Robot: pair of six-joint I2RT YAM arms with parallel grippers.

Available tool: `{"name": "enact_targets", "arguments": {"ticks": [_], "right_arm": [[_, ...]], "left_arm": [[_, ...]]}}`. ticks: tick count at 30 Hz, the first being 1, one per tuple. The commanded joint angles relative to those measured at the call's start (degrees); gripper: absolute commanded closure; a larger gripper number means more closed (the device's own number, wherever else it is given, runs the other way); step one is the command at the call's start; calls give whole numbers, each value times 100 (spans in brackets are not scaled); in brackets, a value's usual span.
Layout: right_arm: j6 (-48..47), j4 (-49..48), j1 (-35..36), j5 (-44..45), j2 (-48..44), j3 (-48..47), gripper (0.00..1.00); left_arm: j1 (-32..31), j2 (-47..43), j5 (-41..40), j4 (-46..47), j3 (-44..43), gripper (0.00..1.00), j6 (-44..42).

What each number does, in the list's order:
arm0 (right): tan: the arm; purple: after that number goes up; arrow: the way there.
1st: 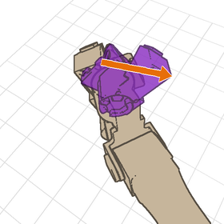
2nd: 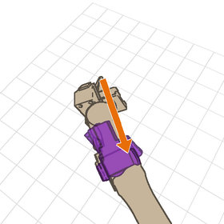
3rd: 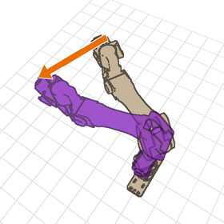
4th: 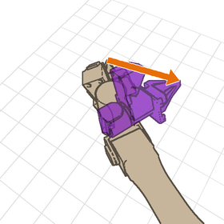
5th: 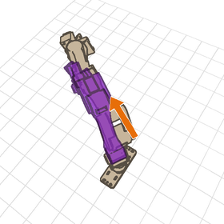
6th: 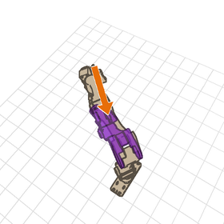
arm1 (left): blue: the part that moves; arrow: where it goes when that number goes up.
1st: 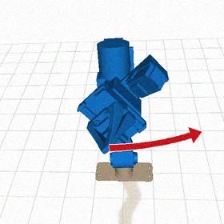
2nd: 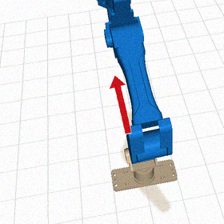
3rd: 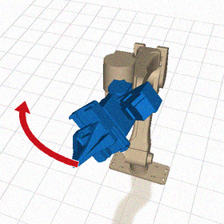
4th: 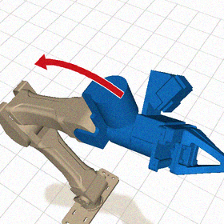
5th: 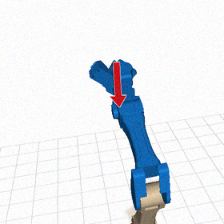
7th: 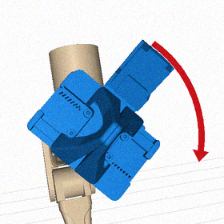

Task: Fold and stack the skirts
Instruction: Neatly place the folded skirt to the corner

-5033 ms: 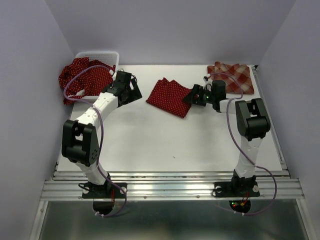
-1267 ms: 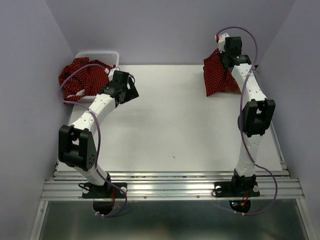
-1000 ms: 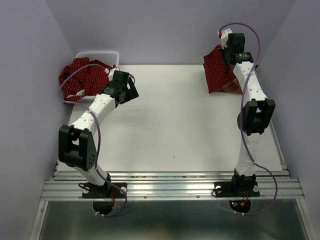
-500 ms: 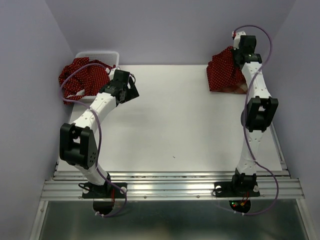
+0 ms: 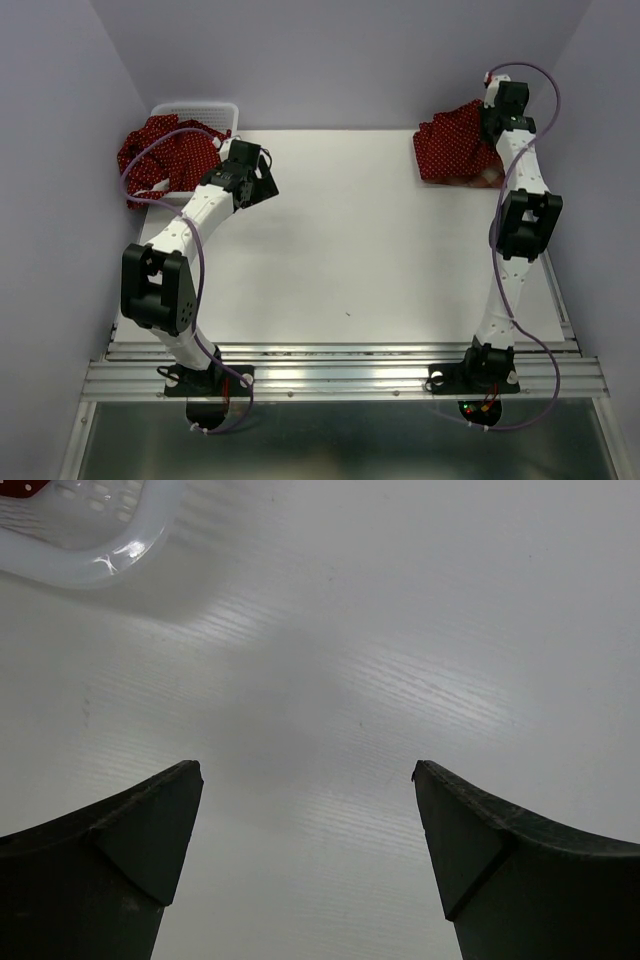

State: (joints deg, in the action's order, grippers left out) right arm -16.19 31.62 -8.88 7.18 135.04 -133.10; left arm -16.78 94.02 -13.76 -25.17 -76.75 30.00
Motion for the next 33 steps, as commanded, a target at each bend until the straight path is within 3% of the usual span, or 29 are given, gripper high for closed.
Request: {"name": "enact_targets", "arguments": {"ticks": [1, 28, 29, 30, 33], "right_arm": [[89, -560, -157, -120, 153, -76, 99], [160, -621, -421, 55, 584, -93, 90], [160, -613, -421, 73, 602, -102, 87], [168, -630, -421, 99, 628, -120, 68], [168, -613, -421, 161, 637, -120, 53]], "left_arm": [[16, -15, -83, -41, -244, 1, -64], [16, 11, -92, -146, -130, 1, -82], [16, 20, -92, -146, -130, 1, -91], [16, 20, -83, -146, -121, 1, -91], [16, 38, -83, -155, -138, 1, -91]]}}
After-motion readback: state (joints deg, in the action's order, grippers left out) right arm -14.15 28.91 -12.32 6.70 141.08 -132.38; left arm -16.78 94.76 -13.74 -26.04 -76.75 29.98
